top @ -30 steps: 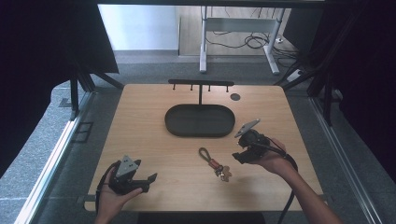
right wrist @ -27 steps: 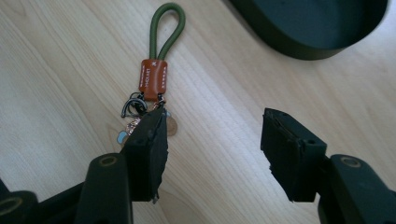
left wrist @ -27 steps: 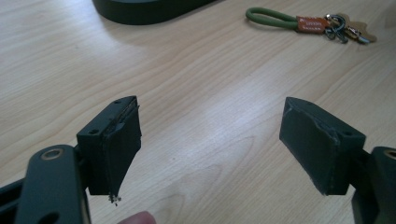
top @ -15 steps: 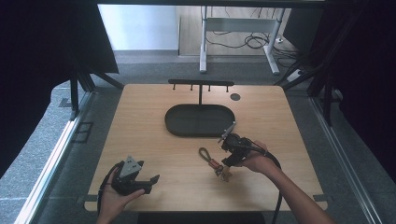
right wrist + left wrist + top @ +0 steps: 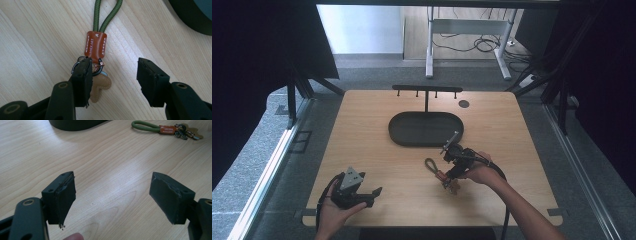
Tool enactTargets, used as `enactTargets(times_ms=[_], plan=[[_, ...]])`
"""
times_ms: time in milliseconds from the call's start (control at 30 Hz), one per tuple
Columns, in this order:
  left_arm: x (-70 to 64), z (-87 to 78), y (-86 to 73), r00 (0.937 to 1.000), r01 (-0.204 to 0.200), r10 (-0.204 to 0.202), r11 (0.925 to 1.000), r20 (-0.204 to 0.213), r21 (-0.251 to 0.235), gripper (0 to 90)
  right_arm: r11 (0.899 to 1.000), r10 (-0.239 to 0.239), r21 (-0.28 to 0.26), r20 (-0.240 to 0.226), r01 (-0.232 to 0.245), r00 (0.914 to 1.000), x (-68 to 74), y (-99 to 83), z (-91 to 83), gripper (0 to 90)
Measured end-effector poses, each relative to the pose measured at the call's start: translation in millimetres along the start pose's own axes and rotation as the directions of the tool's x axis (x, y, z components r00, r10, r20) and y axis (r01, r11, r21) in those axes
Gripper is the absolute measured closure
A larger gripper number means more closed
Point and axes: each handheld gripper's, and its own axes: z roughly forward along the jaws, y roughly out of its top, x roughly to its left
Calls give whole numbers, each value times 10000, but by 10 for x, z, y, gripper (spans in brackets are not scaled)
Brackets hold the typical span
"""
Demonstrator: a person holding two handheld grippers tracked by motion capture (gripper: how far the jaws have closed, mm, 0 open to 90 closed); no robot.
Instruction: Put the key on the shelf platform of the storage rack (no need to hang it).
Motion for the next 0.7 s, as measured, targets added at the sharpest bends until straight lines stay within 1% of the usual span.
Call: enactTargets(times_ms=[33, 233, 267, 300, 333, 367, 467, 567, 700], plan=[[-5, 0, 2, 10000, -10, 10, 10000, -16, 6, 213, 10000, 21, 77, -16, -21, 10000, 4, 10, 12, 476], [-17, -1, 6, 10000, 5, -5, 10000, 34, -49, 213, 9999, -73, 74, -117, 74, 9999, 26, 29, 54, 482], [-16, 4, 4, 10000, 10, -10, 10000, 37, -37, 213, 9997, -124, 208, -133, 127, 9998, 37, 41, 103, 482], [-16, 8, 3, 10000, 16, -16, 10000, 36, -16, 213, 9997, -124, 208, -133, 127, 9998, 37, 41, 103, 482], [-14, 12, 1, 10000, 7, -6, 10000, 39, -8, 213, 9993, -176, 332, -131, 181, 9998, 43, 58, 143, 482], [-13, 15, 0, 10000, -1, 1, 10000, 41, 2, 213, 9992, -197, 331, -154, 202, 9997, 44, 68, 159, 482], [-12, 17, -1, 10000, 10, -10, 10000, 55, 13, 213, 9992, -166, 366, -185, 173, 9997, 51, 94, 176, 482], [-10, 16, -3, 10000, -14, 14, 10000, 61, 41, 213, 9990, -243, 365, -194, 250, 9995, 59, 124, 199, 482], [-18, 18, -1, 10000, -20, 20, 10000, 60, -32, 214, 9984, -291, 479, -200, 301, 9994, 101, 163, 237, 477]])
